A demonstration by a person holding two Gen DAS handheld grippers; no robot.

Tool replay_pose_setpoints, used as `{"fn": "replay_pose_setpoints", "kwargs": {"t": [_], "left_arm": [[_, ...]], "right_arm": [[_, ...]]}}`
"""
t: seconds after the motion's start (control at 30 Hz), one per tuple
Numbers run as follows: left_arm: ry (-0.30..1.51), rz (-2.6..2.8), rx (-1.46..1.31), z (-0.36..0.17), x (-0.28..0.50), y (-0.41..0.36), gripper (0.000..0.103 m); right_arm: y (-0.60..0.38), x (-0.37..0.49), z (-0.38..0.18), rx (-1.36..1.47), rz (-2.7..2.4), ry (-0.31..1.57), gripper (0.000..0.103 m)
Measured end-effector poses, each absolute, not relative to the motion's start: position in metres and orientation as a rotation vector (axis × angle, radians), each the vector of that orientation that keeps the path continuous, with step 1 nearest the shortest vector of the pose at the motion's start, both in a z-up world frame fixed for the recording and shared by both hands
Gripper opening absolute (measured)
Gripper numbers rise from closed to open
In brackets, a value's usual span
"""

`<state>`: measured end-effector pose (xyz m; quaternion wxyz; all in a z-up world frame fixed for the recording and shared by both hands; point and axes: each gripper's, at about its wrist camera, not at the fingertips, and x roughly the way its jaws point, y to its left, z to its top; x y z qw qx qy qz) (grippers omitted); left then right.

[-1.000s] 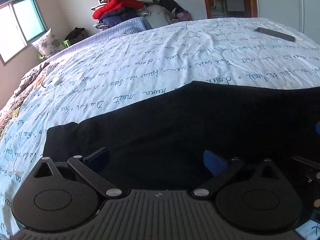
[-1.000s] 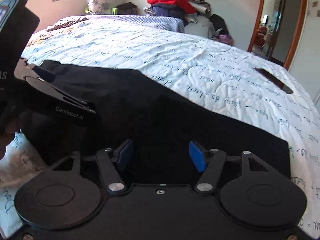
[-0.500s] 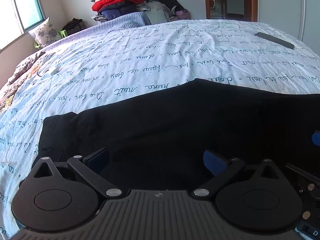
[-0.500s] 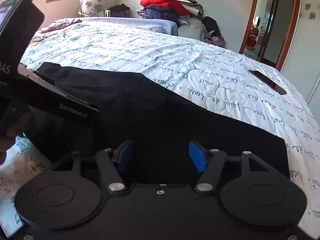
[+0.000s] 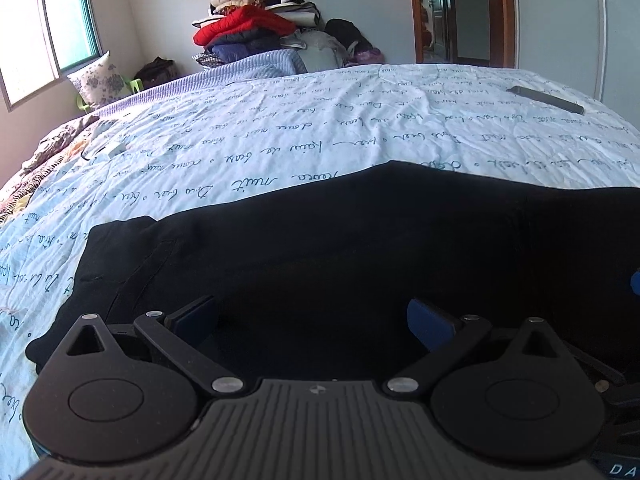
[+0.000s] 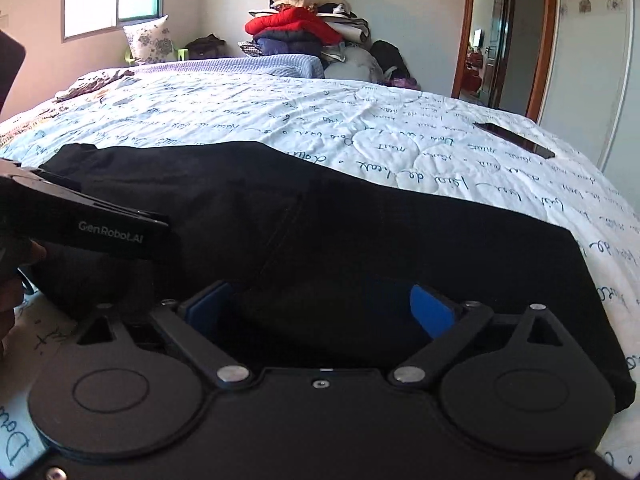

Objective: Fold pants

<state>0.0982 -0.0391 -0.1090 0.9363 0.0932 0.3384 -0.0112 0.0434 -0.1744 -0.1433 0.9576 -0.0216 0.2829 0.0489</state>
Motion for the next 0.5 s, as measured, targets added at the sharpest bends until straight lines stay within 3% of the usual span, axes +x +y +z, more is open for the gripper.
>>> {"fn": "replay_pose_setpoints", "kwargs": {"t": [0.27, 0.5], "left_arm": [[0.613, -0.226, 0.22, -0.077, 0.105, -0.084, 0.101], [0.719, -0.328, 0.237, -0.097, 0.146, -0.141, 0.099]], "right_arm": [[-0.224, 0.042, -0.113, -0.088, -0.078, 0.448, 0.097], [-0.266, 0.1, -0.137, -0.082, -0.139, 0.665, 0.098]]}}
